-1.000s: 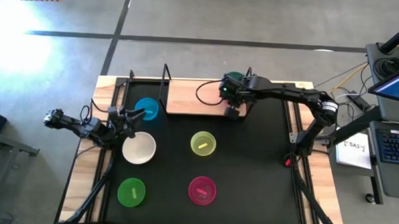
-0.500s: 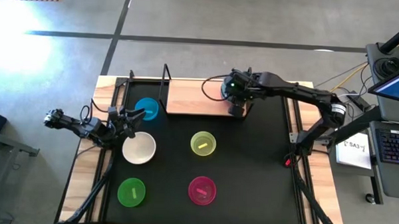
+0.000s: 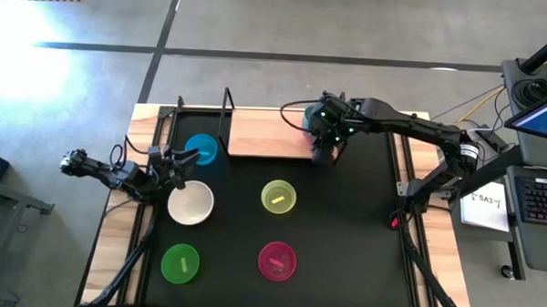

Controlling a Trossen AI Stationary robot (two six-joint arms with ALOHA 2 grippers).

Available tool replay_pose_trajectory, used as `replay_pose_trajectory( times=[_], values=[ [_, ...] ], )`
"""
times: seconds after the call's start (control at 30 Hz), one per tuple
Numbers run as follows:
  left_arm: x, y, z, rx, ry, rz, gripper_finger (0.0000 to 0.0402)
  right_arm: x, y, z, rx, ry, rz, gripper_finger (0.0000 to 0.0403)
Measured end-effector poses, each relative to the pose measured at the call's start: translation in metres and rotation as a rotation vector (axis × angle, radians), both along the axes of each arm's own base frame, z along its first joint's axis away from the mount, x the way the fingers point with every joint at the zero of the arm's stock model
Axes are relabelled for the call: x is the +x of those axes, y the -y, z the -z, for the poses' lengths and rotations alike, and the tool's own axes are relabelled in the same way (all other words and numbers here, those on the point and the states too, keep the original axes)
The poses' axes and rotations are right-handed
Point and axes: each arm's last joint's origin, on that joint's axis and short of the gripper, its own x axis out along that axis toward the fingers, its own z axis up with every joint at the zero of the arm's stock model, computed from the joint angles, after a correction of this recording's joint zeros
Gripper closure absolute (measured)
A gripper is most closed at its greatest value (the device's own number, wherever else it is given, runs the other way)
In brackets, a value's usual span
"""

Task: Place and stack bowls onto a shelf
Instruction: Stack the white bowl on top of the pine green bowl

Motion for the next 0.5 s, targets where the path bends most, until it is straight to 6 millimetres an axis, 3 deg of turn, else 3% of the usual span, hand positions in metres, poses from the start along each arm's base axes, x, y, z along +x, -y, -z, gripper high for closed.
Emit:
replay_pose_trajectory(
  times=[0.13,0.5],
  values=[
    [0.0,0.0,0.0,0.0,0.0,0.0,0.0265,0.007,-0.013,0.0,0.146,0.063,-0.103,0.03],
    [-0.001,-0.002,-0.001,-0.022,0.016,-0.052,0.0265,0.02,-0.045,-0.002,0.139,0.105,-0.223,0.03]
  ],
)
